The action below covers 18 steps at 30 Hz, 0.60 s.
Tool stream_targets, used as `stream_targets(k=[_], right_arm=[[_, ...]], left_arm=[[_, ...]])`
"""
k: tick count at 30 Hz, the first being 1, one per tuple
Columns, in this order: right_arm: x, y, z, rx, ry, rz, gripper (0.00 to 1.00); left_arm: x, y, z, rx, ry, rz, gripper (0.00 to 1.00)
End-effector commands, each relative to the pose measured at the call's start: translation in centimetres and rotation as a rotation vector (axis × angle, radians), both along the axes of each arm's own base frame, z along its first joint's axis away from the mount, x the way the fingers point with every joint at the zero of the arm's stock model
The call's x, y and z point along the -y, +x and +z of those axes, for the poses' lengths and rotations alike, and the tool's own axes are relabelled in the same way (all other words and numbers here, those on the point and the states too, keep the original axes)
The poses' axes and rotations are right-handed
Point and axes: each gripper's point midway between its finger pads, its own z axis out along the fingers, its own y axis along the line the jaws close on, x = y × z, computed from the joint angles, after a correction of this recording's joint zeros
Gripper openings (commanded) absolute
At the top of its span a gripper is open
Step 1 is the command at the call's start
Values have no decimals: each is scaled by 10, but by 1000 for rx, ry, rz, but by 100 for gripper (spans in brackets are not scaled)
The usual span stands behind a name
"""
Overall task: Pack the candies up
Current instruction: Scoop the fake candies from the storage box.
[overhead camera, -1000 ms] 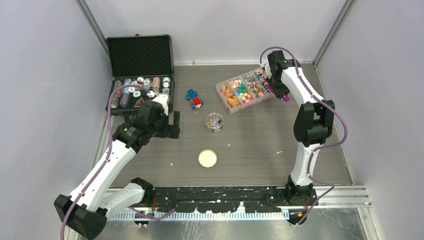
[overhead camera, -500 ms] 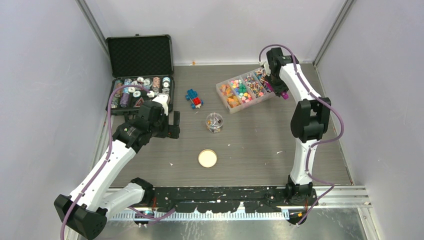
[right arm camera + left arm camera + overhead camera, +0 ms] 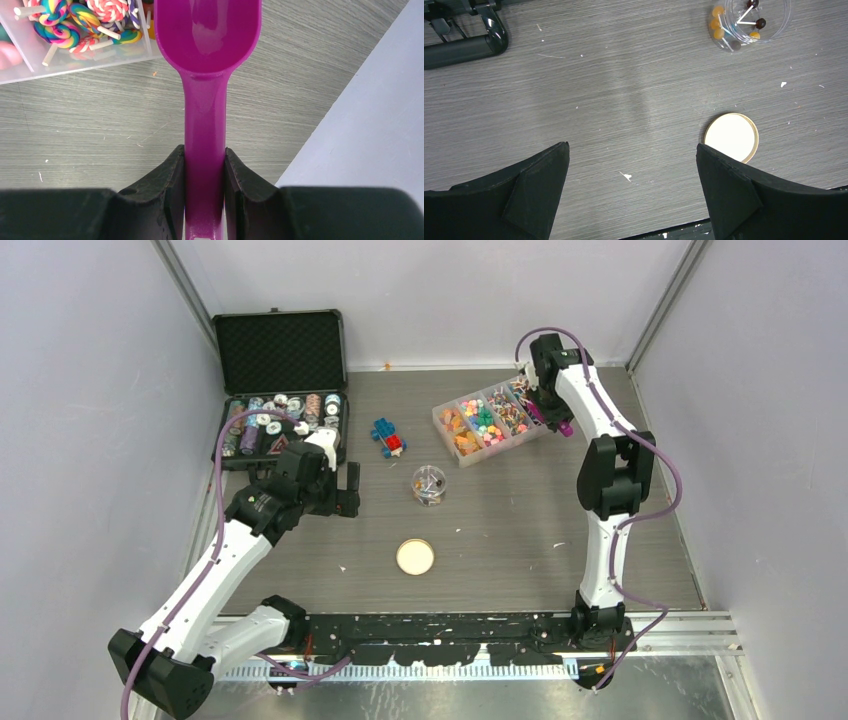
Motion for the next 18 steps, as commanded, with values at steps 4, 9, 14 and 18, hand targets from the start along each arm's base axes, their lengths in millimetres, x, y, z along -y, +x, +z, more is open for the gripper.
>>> stream_targets(k=[4, 9, 14, 18], right_arm=[[4, -28, 22, -51, -7, -38, 0], [4, -31, 18, -93, -16, -53, 0], [4, -39, 10, -138, -15, -80, 1], [0, -35, 19, -68, 17, -80, 0]], left_arm=[[2, 4, 6, 32, -5, -14, 100], [4, 5, 5, 26, -8, -19, 100], [2, 5, 5, 28, -3, -13, 100], [3, 5, 5, 30, -4, -13, 100]])
